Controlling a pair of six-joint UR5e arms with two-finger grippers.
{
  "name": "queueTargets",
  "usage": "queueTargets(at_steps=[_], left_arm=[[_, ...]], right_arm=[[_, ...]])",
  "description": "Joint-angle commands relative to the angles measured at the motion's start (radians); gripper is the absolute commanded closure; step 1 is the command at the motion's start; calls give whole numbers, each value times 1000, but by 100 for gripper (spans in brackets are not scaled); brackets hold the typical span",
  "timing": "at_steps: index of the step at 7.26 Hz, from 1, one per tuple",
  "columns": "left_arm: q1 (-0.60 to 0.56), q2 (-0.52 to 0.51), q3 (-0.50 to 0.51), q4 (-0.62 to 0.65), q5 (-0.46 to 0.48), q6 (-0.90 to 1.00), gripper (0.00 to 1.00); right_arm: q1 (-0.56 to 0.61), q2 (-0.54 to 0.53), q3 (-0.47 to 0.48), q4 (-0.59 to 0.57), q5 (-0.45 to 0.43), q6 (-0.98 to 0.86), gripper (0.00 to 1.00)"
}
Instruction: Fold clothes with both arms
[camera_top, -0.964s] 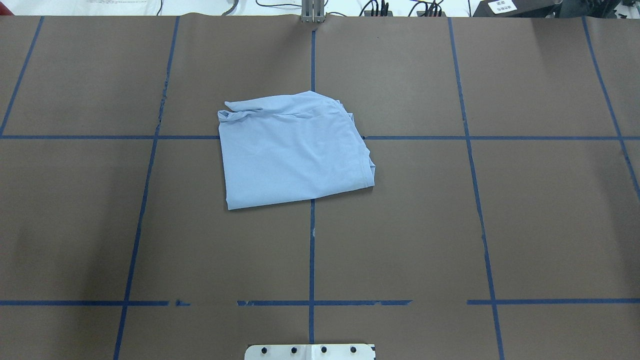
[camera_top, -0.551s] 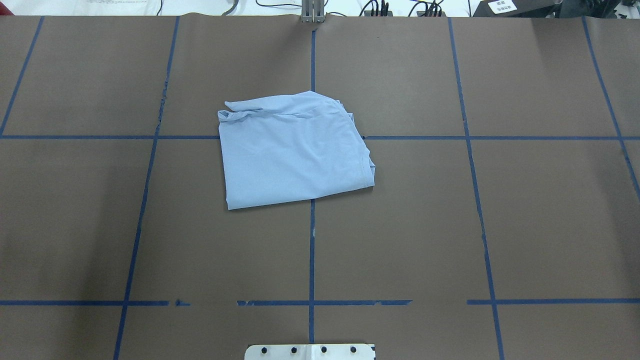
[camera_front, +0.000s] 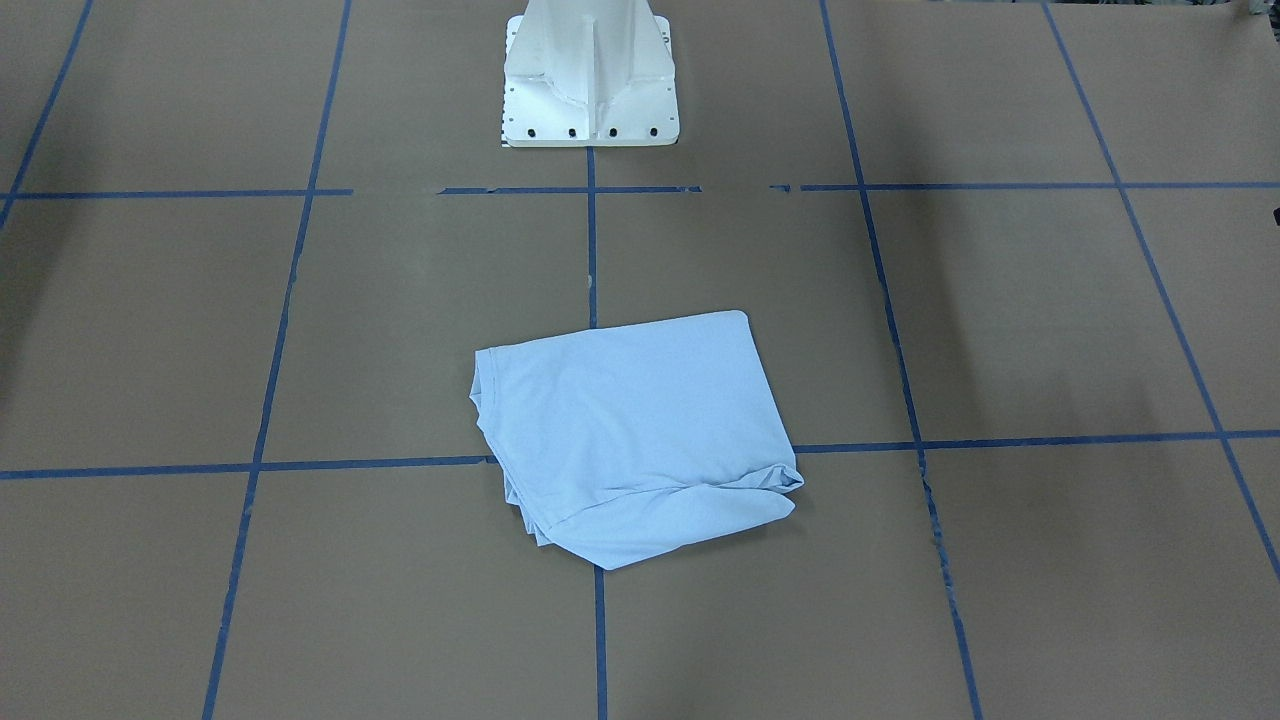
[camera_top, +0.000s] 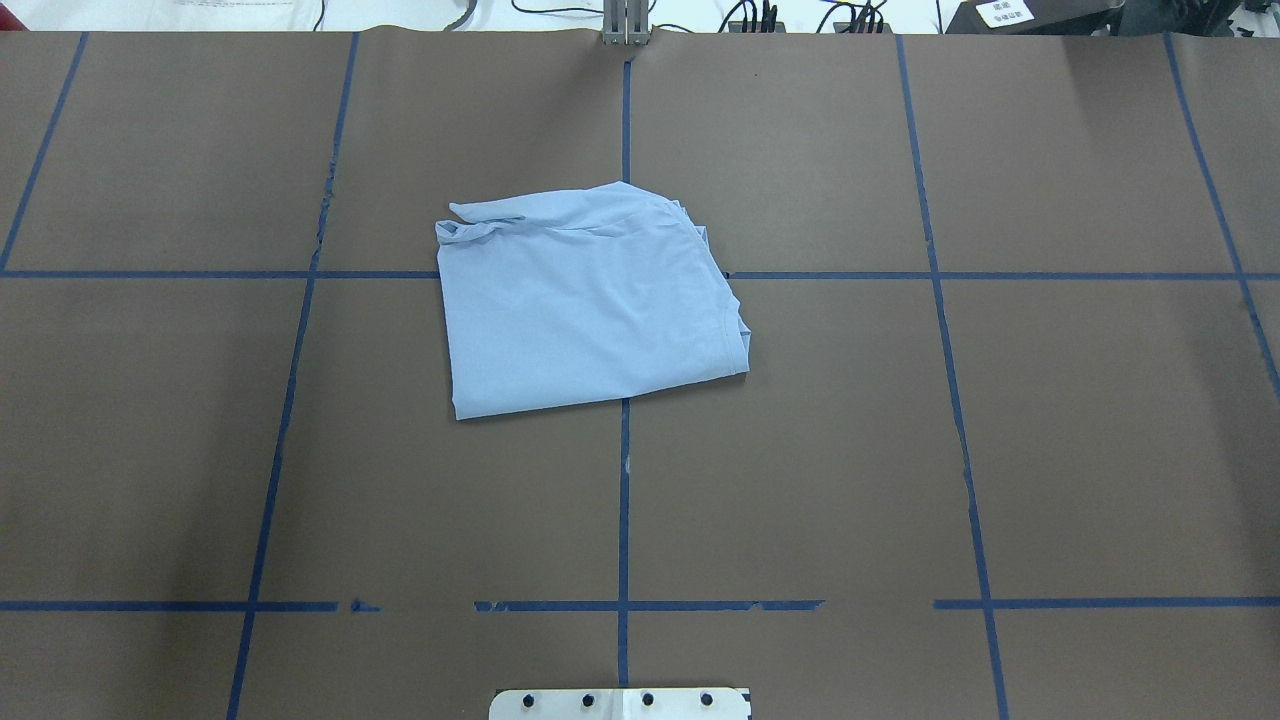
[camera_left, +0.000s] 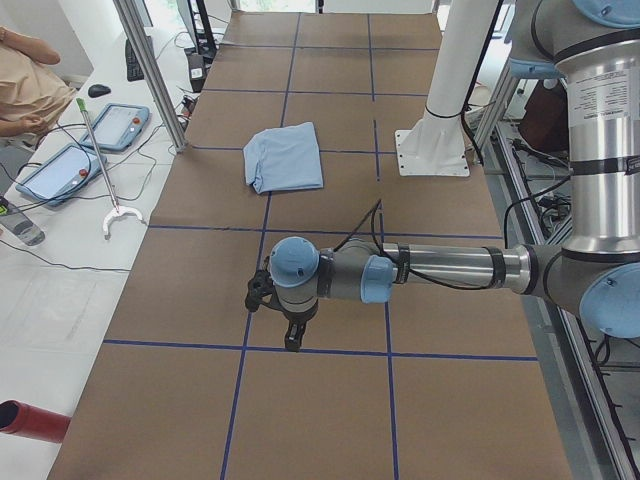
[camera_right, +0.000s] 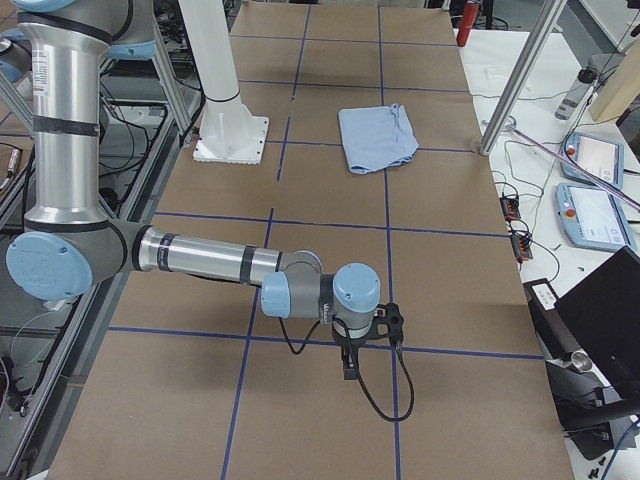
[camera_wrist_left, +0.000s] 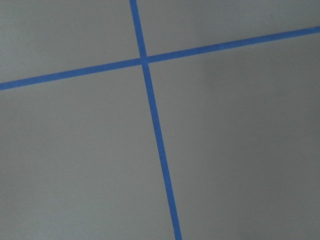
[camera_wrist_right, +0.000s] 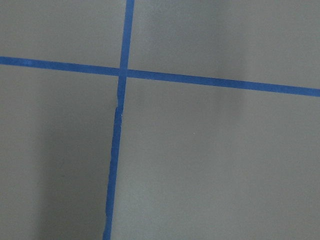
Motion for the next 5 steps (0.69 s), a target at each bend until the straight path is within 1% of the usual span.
queueTargets(at_steps=[1,5], left_arm=[[-3,3,-10,-2,13,-2,0],[-6,3,-13,-2,13,-4,0]], right_arm=[[0,0,5,0,0,-6,0],[0,-6,21,0,0,-8,0]])
